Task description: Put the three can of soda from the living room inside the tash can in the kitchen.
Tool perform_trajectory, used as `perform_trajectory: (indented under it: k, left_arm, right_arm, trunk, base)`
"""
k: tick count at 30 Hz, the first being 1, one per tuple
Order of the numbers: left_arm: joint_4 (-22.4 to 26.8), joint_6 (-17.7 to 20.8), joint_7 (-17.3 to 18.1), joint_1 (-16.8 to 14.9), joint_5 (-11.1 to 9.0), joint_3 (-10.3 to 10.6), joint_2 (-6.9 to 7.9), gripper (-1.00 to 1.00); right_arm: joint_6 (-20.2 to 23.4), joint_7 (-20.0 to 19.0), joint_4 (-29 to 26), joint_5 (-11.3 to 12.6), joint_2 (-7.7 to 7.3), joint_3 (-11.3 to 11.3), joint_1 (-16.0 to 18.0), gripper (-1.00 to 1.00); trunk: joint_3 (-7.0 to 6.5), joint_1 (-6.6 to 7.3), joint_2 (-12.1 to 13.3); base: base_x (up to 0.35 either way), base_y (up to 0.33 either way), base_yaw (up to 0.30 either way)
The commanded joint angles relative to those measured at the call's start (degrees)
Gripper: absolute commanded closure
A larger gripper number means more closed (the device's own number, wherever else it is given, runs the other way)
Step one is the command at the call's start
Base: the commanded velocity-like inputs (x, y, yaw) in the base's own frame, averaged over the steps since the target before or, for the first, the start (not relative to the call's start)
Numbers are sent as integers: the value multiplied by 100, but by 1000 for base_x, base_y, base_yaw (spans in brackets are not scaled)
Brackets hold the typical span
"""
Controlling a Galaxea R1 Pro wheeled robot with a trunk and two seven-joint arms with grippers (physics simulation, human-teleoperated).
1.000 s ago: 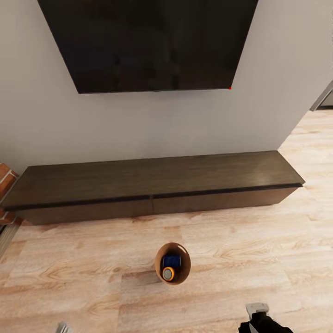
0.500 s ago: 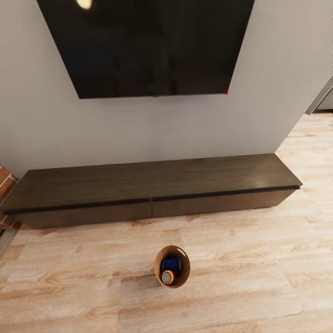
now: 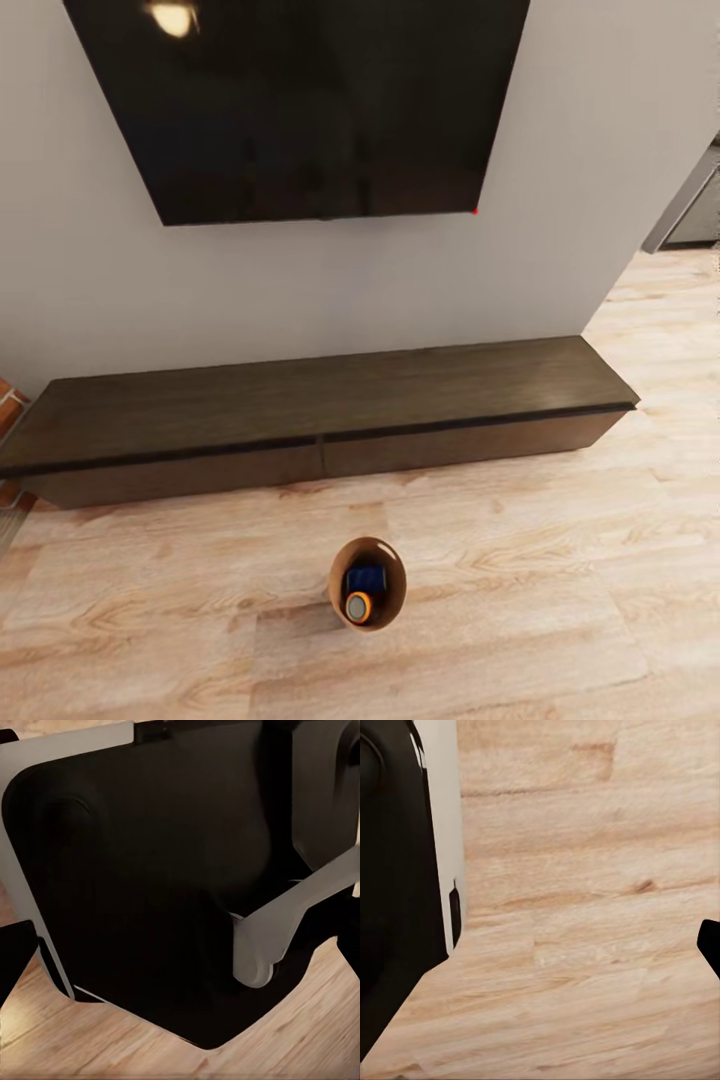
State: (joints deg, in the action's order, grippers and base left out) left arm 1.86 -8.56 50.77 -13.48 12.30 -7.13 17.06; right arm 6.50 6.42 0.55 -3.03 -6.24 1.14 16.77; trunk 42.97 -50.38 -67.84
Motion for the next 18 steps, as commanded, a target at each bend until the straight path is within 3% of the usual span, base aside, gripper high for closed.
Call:
perform_trajectory:
  k: [1, 18]
  left_arm:
    - [0, 1, -3, 9, 0, -2, 0, -100]
    - [7, -5, -49, 47, 1, 1, -1, -100]
  right_arm:
    - [-31, 0, 7, 1, 0, 1, -25, -100]
    - [-166, 8, 32, 4, 7, 1, -240, -100]
  trunk:
    - [-10, 0, 0]
    - [-170, 0, 0]
  base:
    - [0, 0, -77]
    - [0, 0, -65]
